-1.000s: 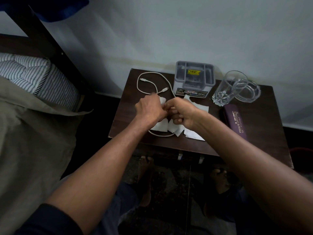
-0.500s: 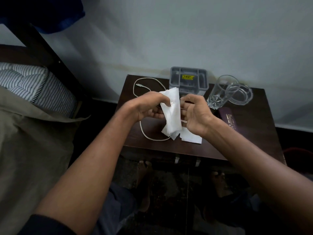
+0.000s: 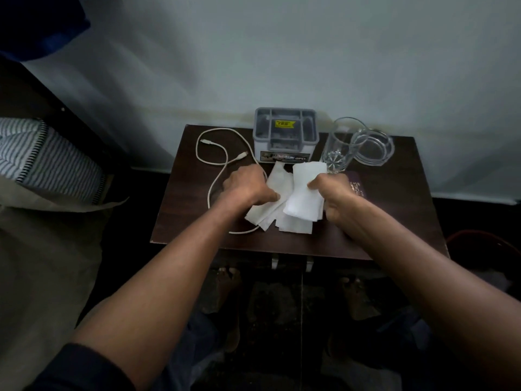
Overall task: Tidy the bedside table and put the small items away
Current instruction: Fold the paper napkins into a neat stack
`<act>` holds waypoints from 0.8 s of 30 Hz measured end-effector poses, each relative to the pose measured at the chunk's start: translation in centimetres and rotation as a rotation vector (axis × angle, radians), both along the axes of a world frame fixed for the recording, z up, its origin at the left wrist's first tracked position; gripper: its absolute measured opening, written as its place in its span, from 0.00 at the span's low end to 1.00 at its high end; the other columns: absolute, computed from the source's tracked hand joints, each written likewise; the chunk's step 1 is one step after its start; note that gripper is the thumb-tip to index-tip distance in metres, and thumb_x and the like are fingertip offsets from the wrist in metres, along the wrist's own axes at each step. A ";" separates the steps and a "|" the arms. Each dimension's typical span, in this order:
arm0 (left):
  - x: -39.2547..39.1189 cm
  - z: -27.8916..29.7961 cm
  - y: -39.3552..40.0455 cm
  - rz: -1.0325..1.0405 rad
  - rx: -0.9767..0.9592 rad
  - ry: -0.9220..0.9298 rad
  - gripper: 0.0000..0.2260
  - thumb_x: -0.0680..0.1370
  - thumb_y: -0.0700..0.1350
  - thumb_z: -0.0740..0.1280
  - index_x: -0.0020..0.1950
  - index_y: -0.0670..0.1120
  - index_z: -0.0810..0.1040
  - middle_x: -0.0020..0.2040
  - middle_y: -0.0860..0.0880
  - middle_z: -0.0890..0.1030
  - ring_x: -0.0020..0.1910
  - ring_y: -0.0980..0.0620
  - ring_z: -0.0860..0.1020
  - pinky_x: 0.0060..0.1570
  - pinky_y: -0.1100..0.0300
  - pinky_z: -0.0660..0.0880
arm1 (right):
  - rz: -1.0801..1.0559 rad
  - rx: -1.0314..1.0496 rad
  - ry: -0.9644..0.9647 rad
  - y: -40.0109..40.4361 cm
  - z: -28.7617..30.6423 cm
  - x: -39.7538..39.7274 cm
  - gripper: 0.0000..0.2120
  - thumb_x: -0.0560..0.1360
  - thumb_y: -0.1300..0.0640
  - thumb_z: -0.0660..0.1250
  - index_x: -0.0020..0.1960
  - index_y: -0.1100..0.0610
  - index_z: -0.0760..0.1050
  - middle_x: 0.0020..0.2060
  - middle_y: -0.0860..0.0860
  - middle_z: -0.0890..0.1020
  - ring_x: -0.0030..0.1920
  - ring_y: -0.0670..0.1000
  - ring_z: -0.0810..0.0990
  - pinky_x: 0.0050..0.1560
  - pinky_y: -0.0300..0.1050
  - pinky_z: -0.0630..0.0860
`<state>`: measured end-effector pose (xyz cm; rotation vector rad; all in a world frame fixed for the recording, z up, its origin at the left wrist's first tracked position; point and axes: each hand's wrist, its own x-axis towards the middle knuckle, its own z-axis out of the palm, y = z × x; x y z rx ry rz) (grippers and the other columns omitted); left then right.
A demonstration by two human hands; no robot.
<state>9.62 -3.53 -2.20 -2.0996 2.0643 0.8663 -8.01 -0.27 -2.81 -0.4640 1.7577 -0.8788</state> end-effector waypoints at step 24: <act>0.7 2.2 -1.4 0.480 0.445 0.877 0.14 0.84 0.47 0.70 0.66 0.40 0.79 0.57 0.42 0.88 0.54 0.44 0.87 0.47 0.48 0.83 | -0.112 -0.005 -0.195 0.8 0.6 -0.5 0.17 0.83 0.66 0.59 0.71 0.62 0.75 0.51 0.57 0.85 0.46 0.56 0.85 0.37 0.50 0.80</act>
